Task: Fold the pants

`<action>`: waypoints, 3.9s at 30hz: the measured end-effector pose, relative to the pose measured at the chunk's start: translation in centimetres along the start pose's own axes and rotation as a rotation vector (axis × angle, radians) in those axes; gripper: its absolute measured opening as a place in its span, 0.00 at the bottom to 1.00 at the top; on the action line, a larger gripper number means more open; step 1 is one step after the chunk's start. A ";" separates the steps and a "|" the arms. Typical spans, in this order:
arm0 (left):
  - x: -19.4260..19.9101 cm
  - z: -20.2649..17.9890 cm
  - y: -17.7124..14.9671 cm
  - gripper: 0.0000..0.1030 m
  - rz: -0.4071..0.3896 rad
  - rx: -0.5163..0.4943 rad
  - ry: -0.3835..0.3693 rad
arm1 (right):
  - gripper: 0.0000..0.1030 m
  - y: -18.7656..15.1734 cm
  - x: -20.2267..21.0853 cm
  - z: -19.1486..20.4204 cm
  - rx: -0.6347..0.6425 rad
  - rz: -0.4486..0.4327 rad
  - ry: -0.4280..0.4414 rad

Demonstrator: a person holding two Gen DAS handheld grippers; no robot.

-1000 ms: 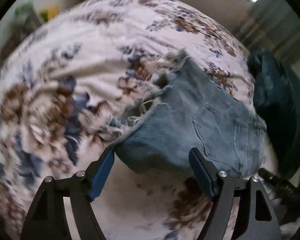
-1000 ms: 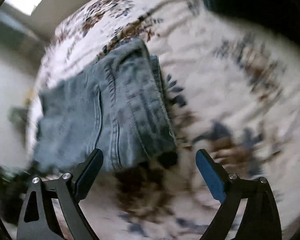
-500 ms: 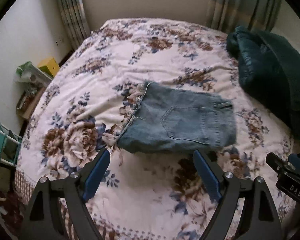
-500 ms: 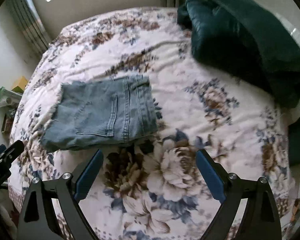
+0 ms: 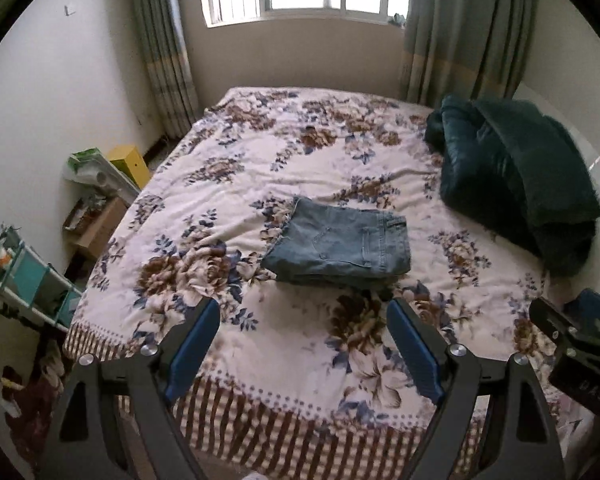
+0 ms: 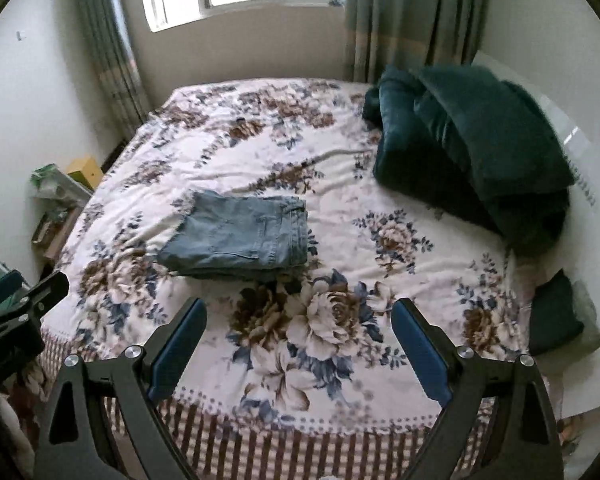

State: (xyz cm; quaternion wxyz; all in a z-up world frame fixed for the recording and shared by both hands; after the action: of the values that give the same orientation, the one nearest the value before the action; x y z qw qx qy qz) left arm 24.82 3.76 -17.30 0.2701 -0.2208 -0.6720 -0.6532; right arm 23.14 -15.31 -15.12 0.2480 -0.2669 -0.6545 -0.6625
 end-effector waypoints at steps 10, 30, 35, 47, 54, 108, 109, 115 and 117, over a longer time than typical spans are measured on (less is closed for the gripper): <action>11.8 0.7 2.2 0.82 -0.108 -0.033 -0.009 | 0.93 2.0 15.4 0.7 0.005 -0.113 0.043; 16.4 1.2 2.1 1.00 -0.141 -0.070 -0.068 | 0.97 2.3 26.0 2.6 -0.068 -0.161 0.082; 14.4 1.3 2.1 1.00 -0.128 -0.069 -0.046 | 0.97 3.2 23.6 2.4 -0.053 -0.178 0.031; 8.7 1.7 2.3 1.00 -0.089 -0.079 0.009 | 0.97 4.7 15.8 2.0 -0.058 -0.149 -0.034; 6.8 1.9 2.5 1.00 -0.067 -0.082 0.027 | 0.97 4.3 12.7 2.2 -0.060 -0.119 -0.046; 8.4 2.2 3.5 1.00 -0.150 -0.085 0.089 | 0.97 2.8 10.9 3.4 -0.054 -0.076 -0.010; 8.5 2.2 3.4 1.00 -0.151 -0.085 0.090 | 0.97 2.8 10.7 3.4 -0.053 -0.077 -0.012; 8.6 2.3 3.4 1.00 -0.154 -0.088 0.094 | 0.97 2.8 10.8 3.4 -0.050 -0.082 -0.010; 8.6 2.3 3.4 1.00 -0.153 -0.088 0.091 | 0.97 2.8 10.8 3.4 -0.052 -0.083 -0.010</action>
State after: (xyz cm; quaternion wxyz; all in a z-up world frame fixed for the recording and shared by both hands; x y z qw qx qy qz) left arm 20.34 5.69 -9.08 0.2399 -0.1506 -0.6446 -0.7101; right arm 17.23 -11.70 -5.77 0.2099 -0.2491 -0.6487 -0.6878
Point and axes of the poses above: each gripper's, at about its wrist camera, not at the fingertips, and x roughly against the way its jaws point, z to its left, y to its top, the point moved 7 cm from there along -x, roughly the way its jaws point, and after that the axes turned 12 degrees about -z, right-handed, at the moved point
